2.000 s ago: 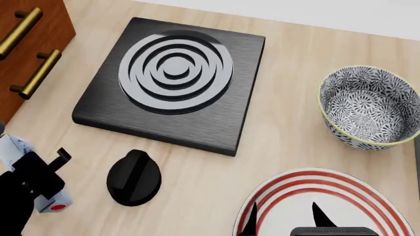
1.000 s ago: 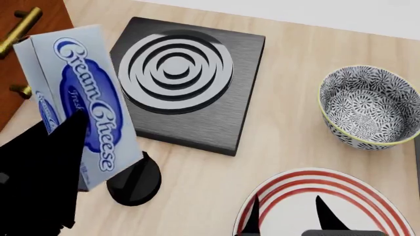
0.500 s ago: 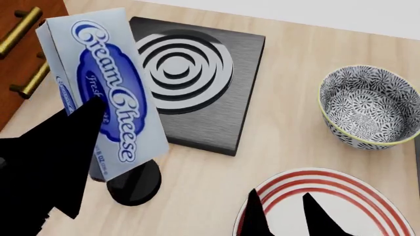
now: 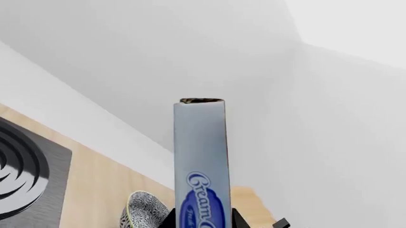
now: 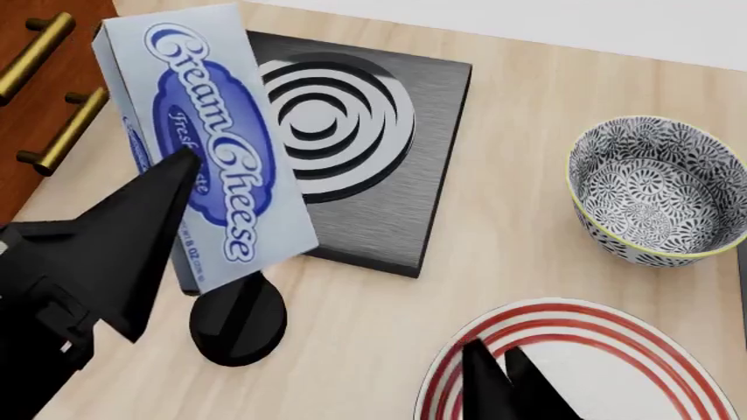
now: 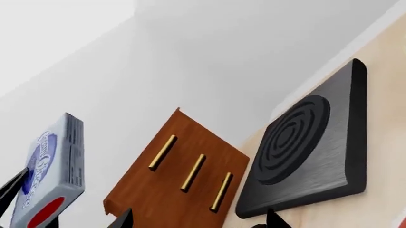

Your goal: Pick up the cream cheese and put it in the bowl.

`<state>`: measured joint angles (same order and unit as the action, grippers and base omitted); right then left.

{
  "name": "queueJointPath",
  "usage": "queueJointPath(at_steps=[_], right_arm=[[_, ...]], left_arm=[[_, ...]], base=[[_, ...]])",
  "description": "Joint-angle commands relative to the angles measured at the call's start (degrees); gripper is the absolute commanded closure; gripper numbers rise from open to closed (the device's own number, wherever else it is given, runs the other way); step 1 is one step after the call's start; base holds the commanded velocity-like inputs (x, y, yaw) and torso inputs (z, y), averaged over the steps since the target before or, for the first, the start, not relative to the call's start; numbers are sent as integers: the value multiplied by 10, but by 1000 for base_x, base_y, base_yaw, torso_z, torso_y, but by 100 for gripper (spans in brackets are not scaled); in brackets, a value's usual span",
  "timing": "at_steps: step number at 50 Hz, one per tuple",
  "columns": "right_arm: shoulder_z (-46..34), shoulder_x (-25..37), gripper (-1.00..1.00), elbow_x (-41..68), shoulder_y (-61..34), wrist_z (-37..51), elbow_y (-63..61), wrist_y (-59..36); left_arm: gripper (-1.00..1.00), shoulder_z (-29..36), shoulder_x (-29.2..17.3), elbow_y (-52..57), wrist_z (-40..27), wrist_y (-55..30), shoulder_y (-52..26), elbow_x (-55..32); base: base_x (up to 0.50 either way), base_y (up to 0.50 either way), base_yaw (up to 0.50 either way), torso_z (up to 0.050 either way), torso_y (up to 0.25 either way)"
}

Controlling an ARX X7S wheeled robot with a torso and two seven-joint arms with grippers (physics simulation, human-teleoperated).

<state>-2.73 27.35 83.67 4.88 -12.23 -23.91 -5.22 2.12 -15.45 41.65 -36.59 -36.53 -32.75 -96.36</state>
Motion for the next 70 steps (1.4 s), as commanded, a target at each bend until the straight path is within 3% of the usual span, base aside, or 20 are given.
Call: queueJointPath(at_steps=[1, 10, 33, 70], right_arm=[[5, 15, -100, 126, -2, -61, 14, -29], [-7, 18, -100, 183, -22, -91, 48, -57], [-57, 11, -100, 189, -52, -107, 73, -100], [-84, 14, -100, 183, -56, -92, -2, -123]], left_arm=[[100, 3, 5, -10, 9, 15, -6, -33], [100, 6, 5, -9, 12, 19, -6, -43], [100, 2, 12, -14, 25, 37, 11, -10], [100, 24, 10, -16, 38, 39, 18, 13]], base=[[0, 0, 0, 0, 0], [0, 0, 0, 0, 1], [0, 0, 0, 0, 0], [0, 0, 0, 0, 1]])
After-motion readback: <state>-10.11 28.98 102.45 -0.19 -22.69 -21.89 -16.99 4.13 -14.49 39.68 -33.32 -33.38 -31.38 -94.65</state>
